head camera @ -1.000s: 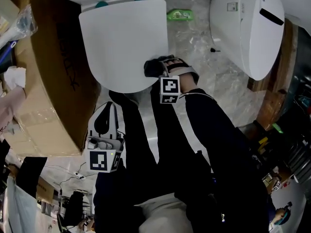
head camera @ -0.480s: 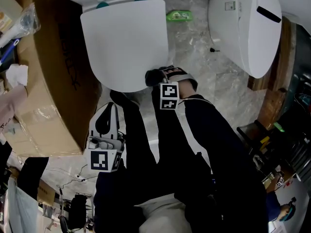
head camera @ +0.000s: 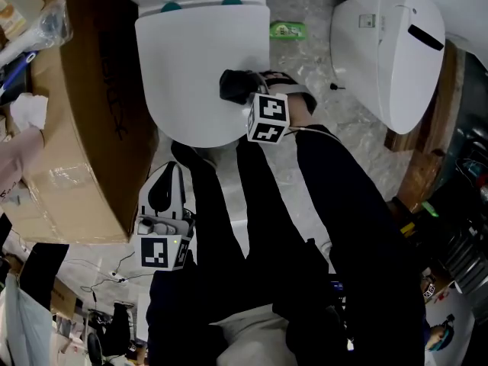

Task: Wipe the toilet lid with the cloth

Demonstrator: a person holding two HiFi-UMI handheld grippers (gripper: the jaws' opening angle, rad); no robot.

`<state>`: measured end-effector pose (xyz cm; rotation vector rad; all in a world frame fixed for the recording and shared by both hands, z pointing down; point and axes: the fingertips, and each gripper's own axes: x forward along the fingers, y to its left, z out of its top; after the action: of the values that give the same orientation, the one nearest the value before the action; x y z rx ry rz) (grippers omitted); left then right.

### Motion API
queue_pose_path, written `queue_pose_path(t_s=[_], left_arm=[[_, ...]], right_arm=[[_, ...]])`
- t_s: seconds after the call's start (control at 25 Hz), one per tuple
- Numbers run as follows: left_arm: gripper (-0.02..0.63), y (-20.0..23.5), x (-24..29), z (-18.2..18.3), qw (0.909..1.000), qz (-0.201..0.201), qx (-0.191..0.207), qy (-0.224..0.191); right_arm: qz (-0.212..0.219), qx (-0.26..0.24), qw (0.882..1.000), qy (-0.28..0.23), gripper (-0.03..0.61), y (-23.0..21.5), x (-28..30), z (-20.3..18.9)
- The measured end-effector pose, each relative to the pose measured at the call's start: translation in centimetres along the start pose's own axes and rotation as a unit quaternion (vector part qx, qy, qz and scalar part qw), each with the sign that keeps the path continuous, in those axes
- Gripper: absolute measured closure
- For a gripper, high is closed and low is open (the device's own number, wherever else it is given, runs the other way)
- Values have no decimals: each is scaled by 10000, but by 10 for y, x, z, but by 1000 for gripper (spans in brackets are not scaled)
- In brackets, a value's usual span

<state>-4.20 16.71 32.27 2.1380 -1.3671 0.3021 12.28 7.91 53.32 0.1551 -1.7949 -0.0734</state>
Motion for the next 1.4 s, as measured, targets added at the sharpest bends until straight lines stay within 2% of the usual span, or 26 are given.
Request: queue_pose_path(t_s=[0.12,0.28,0.44,0.6,0.88,1.04,1.2,1.4], left_arm=[[600,4,0,0,10000,45,-26,22],[601,7,3,8,9999,24,-111,-71],[600,14,4,5,9996,247,-81,141],[601,20,3,8,9989,410,-133,186],[601,26,2,1,9978,577,-289,182],[601,30,3,1,9973,634,-359,33],[600,33,2,0,9976,612,-289,166],[601,32,-1,1,9979,591,-238,105]], right_arm=[[-463,14,9989,-79,506,-59,-6,12],[-878,-472,9950,-82,505,-124,-6,27],[-1098,-689,9915,-71,505,-170,-1,41],[-1209,-782,9896,-32,505,-197,15,56],[-1210,-857,9889,136,505,-200,49,62],[-1285,-766,9886,150,506,-198,51,62],[-1129,-832,9899,189,506,-175,51,60],[-968,-946,9907,167,506,-137,51,56]])
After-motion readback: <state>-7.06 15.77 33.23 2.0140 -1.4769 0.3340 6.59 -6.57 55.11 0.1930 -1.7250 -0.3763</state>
